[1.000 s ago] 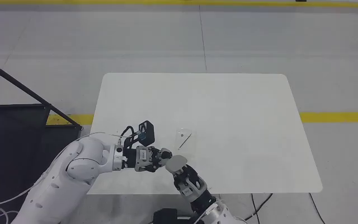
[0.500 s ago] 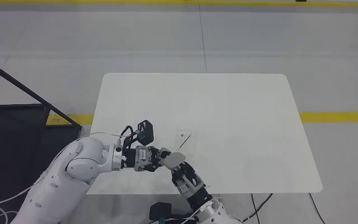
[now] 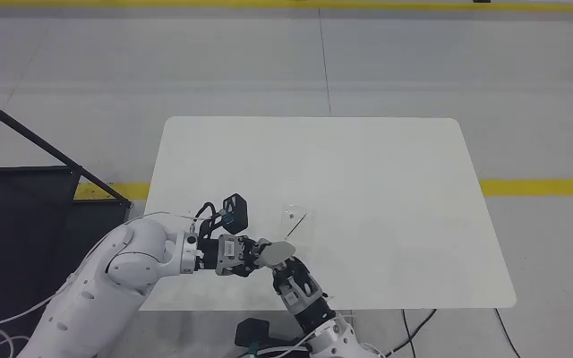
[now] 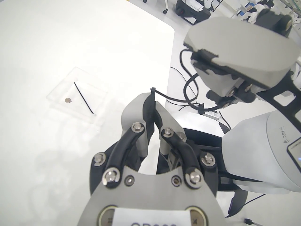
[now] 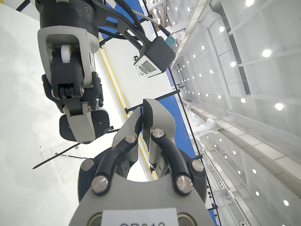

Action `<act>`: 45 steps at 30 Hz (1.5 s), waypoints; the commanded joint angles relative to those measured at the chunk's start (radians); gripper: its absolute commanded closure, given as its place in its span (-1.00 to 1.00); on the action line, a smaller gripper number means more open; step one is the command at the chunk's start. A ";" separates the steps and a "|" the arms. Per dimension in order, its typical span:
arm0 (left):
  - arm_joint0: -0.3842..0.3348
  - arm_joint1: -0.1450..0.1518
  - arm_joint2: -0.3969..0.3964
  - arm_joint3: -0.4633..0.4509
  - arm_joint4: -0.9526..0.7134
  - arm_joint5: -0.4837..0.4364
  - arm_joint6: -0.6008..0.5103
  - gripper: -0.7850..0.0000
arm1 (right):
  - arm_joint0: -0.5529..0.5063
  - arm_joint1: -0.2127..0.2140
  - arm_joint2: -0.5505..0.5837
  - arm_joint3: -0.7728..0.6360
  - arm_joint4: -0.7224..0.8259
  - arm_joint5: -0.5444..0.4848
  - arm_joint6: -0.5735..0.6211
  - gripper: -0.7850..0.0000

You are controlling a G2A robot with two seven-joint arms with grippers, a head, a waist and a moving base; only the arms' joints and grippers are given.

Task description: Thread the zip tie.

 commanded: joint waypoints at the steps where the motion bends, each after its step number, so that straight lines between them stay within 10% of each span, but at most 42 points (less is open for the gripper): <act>1: -0.001 0.000 0.001 0.001 -0.003 0.001 -0.001 1.00 | 0.000 -0.001 0.002 -0.001 0.008 0.001 -0.005 1.00; 45: -0.138 -0.003 0.086 0.161 -0.442 0.103 -0.234 1.00 | -0.068 0.000 0.061 -0.024 0.062 0.123 -0.132 1.00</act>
